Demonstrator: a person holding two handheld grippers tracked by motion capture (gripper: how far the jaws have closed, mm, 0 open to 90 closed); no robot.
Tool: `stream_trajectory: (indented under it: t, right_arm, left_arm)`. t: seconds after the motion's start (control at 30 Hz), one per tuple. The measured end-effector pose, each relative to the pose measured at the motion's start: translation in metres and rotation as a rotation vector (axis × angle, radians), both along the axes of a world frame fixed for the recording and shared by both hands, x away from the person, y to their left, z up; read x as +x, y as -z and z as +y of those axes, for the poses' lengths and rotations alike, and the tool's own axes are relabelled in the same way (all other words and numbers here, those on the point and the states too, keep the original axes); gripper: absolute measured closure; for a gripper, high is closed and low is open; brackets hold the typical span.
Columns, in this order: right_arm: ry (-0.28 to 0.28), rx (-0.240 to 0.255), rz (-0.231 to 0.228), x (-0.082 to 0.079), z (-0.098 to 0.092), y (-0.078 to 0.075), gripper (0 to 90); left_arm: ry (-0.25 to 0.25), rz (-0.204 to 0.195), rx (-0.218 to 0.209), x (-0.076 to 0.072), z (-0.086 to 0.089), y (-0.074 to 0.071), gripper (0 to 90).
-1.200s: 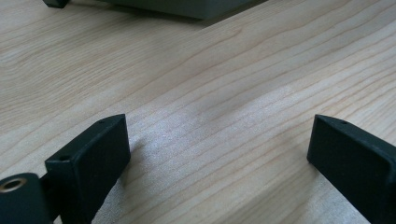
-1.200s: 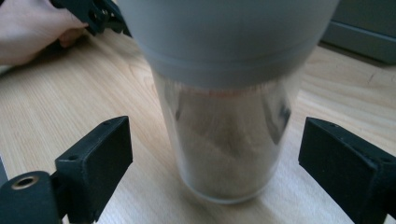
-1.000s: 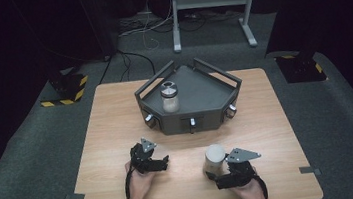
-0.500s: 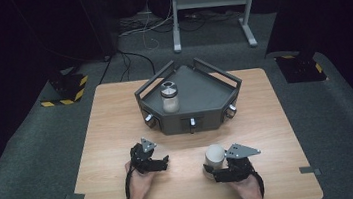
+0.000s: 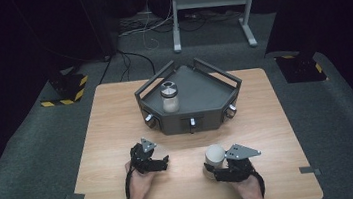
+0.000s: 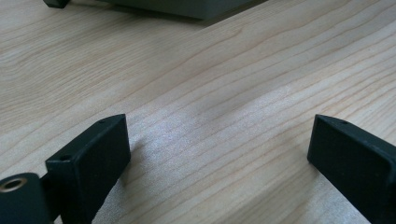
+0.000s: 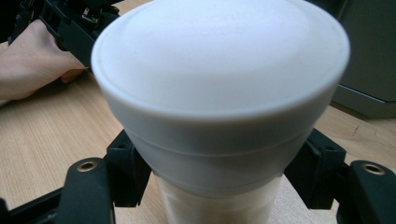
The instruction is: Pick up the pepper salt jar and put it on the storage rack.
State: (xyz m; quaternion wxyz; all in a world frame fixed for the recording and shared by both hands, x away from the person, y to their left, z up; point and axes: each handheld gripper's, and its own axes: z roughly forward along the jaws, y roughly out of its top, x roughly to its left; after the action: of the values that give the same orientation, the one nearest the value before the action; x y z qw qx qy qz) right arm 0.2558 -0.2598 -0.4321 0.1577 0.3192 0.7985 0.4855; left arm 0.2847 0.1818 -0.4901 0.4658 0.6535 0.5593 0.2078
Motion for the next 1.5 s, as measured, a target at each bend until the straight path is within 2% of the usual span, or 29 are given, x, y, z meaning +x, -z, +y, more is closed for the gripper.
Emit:
stream_trajectory:
  t: [0.2,0.77,1.13,1.5]
  right_arm:
    - [0.006,-0.004,-0.021,-0.004,0.002,0.001,32.9]
    - [0.000,-0.016,-0.025,-0.002,-0.003,-0.007,33.4]
    - [-0.001,-0.007,-0.021,0.010,-0.006,-0.022,33.5]
    - [0.017,-0.005,-0.031,0.032,-0.010,-0.052,33.5]
  left_arm:
    - [0.000,0.000,0.001,0.000,0.000,0.000,5.9]
    - [0.000,0.000,0.000,0.000,0.000,0.000,5.9]
    - [0.000,0.000,0.000,0.000,0.000,0.000,5.9]
    - [0.001,0.001,0.000,0.000,0.000,0.000,5.9]
